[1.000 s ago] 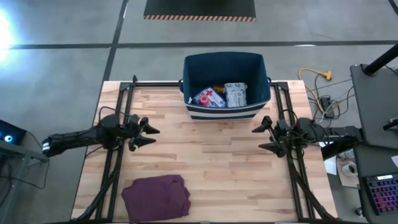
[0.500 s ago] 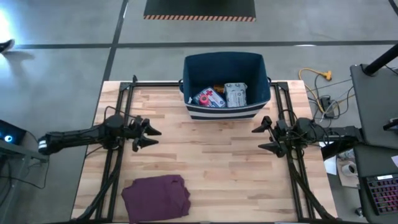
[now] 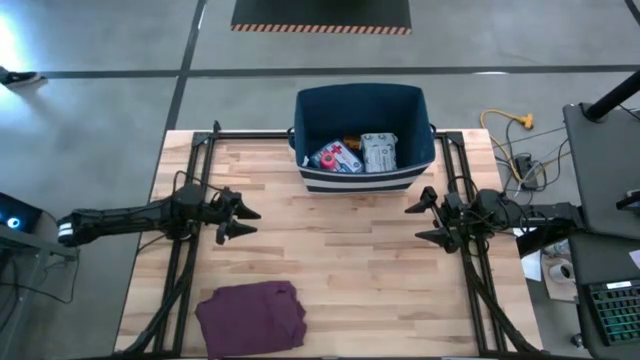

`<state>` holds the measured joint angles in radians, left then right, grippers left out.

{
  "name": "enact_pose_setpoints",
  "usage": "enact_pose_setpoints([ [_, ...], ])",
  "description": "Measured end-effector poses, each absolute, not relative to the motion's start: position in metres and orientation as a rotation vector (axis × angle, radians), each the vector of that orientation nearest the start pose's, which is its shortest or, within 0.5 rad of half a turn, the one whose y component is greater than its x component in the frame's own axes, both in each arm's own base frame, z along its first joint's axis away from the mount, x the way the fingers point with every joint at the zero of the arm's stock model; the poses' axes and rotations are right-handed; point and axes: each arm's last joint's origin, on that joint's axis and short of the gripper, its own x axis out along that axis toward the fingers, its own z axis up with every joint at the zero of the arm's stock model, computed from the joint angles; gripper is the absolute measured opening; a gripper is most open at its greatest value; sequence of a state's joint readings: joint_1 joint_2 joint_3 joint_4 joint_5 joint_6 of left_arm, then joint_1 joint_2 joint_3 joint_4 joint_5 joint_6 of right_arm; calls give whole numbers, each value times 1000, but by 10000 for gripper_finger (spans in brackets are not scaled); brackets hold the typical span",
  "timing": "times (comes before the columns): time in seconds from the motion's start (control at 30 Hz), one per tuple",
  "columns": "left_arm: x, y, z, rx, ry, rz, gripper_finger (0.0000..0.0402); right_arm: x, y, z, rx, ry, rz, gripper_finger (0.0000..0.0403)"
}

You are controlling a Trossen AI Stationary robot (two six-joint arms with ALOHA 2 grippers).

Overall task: Pick & place medical supplies in basket/bin
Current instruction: Return to Home Position

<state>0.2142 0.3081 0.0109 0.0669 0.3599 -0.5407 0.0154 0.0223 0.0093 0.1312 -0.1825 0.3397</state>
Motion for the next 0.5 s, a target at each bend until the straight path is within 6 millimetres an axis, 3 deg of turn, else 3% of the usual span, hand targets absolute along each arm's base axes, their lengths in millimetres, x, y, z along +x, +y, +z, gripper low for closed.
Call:
enact_pose_setpoints([
  [0.5, 113, 14, 146, -606, 268, -78, 269, 97, 7, 178, 328, -84, 216, 359],
])
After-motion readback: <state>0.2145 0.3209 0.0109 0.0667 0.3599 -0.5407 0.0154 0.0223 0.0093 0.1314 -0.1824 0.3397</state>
